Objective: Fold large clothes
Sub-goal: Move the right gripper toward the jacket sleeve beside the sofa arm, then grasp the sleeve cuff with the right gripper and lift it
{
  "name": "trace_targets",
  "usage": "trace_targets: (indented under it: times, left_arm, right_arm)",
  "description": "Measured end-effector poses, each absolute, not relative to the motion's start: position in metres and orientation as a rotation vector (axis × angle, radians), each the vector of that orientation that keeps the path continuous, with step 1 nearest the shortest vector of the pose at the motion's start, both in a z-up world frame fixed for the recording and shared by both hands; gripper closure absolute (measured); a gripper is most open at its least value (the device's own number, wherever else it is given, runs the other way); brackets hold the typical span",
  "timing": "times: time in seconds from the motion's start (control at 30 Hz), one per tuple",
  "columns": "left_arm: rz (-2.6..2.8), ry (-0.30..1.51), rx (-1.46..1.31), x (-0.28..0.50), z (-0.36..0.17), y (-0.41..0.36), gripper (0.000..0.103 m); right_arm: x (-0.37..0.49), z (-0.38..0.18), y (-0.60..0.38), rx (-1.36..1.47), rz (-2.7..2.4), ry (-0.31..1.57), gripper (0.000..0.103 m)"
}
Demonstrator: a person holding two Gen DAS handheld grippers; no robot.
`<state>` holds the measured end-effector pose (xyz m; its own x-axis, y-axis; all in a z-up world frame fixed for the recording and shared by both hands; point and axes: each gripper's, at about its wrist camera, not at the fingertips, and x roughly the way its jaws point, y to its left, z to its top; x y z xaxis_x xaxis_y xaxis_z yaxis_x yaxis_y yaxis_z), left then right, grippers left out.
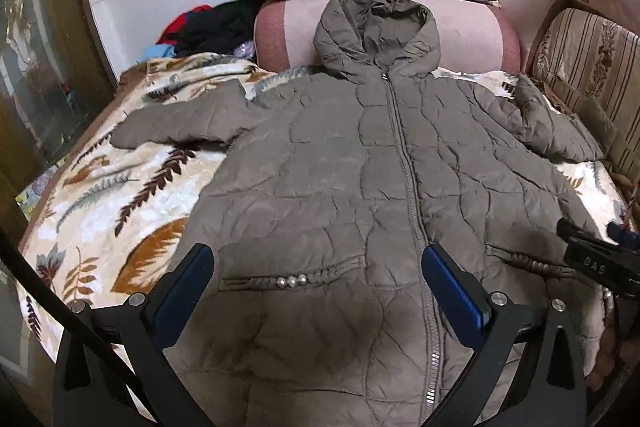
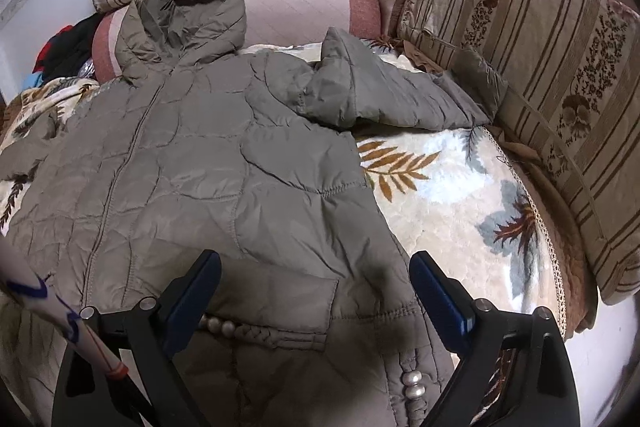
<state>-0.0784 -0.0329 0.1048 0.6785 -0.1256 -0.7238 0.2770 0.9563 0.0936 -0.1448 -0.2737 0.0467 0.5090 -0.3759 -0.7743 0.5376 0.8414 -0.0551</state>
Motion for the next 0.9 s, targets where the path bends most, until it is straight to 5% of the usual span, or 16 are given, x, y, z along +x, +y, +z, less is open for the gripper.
trace_targets:
  times: [0.3,0.9]
  left_arm:
    - [-0.208,0.761,0.261,-0.089,0.112,-0.034,0.000]
    - [-0.158,0.780,0.354,-0.090,0.103,-0.059,0.000]
  right_arm:
    - [-0.152,0.057,-0.306,0.200,-0.562,0.849,0.009]
    - [-0.117,0.033,-0.581,0.297,-0.915,0.834,0.009]
